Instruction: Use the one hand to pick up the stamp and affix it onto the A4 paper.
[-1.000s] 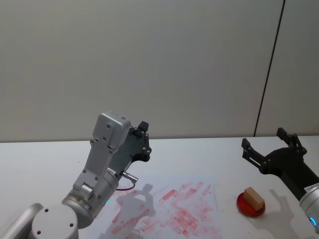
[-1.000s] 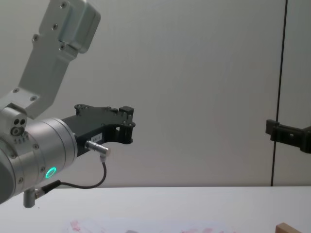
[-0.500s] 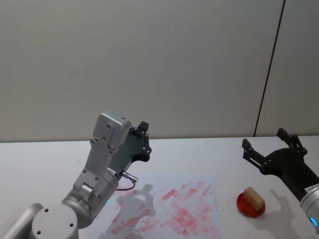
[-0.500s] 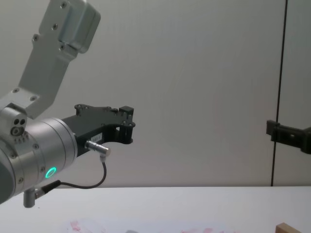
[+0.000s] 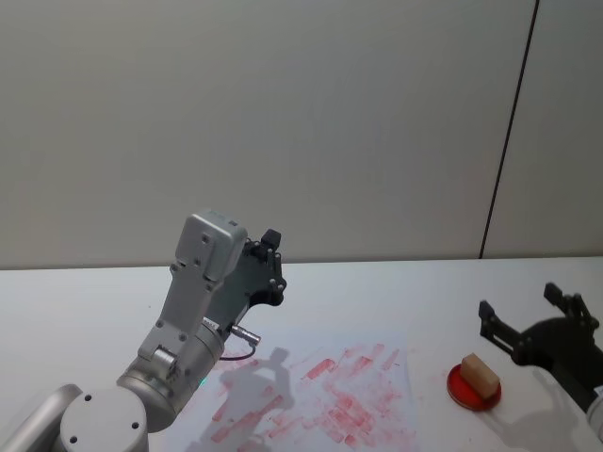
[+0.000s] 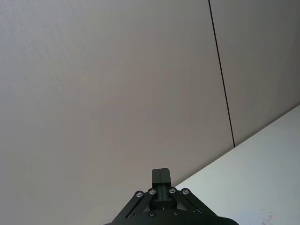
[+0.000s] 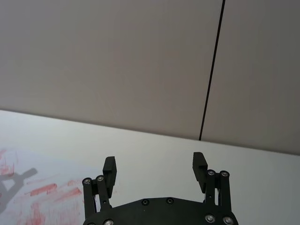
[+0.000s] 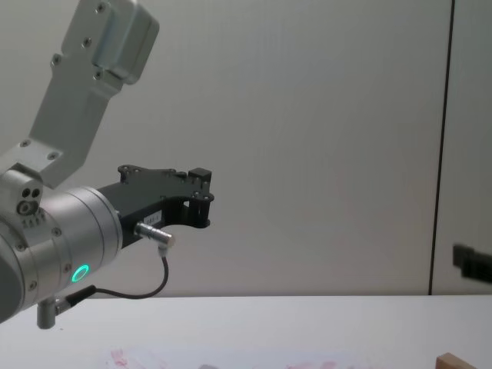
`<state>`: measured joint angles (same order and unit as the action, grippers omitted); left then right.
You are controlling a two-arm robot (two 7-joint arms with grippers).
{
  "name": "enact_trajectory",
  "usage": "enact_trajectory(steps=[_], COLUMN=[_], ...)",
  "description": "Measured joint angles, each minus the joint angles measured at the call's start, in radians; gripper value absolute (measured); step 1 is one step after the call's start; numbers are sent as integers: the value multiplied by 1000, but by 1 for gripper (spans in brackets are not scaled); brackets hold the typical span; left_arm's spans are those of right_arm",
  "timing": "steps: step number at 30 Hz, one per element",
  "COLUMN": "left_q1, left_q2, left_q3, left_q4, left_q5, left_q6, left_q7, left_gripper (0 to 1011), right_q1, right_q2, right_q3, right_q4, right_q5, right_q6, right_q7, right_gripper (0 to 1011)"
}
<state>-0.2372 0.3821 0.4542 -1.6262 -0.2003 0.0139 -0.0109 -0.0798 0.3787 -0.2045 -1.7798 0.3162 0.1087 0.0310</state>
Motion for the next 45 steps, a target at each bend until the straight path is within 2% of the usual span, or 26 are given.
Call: enact_trajectory(steps=[9, 20, 28, 39, 45], left_q1=[0, 0, 0, 0, 0], left_q2=[0, 0, 0, 0, 0], left_q3=[0, 0, 0, 0, 0], left_q4=[0, 0, 0, 0, 0], left_q5=[0, 0, 0, 0, 0], left_q6=[0, 0, 0, 0, 0], left_q7=[0, 0, 0, 0, 0], left_gripper=[0, 0, 0, 0, 0], right_q1=[-7, 29, 58, 78, 84], right_q2=[4, -21, -41, -57, -61], right_q3=[-2, -22, -35, -43, -45], right_q4=[17, 78, 125, 160, 170], right_q5=[-4, -60, -101, -130, -138], right_q6=[79, 163, 192, 209, 214], right_q7=[7, 42, 55, 61, 62], right_gripper=[1001, 1001, 1001, 1001, 867])
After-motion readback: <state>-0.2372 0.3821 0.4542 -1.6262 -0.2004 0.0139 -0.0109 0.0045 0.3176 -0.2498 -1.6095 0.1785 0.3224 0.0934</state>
